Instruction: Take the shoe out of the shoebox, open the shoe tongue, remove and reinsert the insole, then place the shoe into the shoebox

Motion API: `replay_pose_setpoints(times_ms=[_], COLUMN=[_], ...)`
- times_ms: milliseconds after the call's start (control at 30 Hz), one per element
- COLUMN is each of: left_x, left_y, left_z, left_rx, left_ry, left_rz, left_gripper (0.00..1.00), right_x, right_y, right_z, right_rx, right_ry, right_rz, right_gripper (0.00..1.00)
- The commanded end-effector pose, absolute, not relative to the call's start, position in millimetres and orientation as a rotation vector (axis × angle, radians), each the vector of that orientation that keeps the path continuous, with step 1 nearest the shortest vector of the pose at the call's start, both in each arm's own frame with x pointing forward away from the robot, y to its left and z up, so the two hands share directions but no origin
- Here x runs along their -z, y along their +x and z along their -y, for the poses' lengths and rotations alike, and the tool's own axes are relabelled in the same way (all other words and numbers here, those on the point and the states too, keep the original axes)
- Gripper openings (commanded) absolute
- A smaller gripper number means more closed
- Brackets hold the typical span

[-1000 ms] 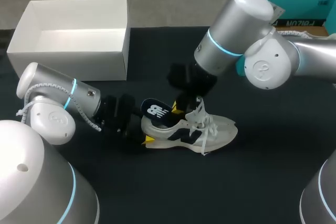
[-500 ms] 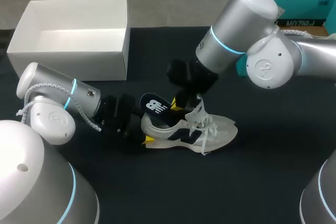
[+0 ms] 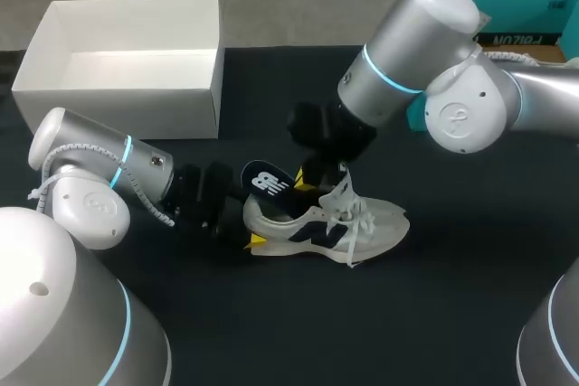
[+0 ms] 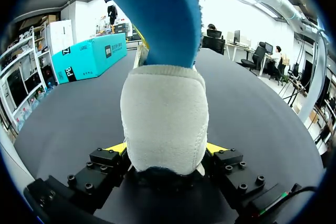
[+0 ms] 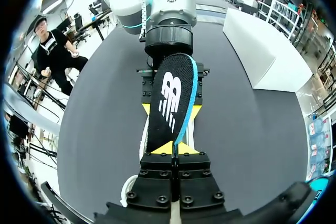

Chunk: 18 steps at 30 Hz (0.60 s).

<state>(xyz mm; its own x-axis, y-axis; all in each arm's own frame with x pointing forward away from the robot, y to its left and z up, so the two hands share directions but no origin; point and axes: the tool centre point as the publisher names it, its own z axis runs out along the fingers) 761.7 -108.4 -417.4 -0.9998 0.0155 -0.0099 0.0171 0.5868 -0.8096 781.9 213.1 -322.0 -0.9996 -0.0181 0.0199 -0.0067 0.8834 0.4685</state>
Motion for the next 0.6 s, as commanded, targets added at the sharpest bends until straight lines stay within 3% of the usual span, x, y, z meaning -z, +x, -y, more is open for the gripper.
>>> replay_pose_setpoints(times_ms=[33,600], left_x=[417.3,417.3], left_y=[761.3,761.3], left_z=[109.0,109.0], left_rx=[1.423,1.423], left_ry=[0.027,0.027], left_rz=[-2.797,-2.797], left_gripper=[0.00,0.00], right_x=[313.1,222.9], right_y=[788.4,814.3], right_z=[-216.7,-207.0], right_rx=[0.788,1.119], right_ry=[-0.056,-0.524], right_rz=[3.038,2.881], right_gripper=[0.00,0.00])
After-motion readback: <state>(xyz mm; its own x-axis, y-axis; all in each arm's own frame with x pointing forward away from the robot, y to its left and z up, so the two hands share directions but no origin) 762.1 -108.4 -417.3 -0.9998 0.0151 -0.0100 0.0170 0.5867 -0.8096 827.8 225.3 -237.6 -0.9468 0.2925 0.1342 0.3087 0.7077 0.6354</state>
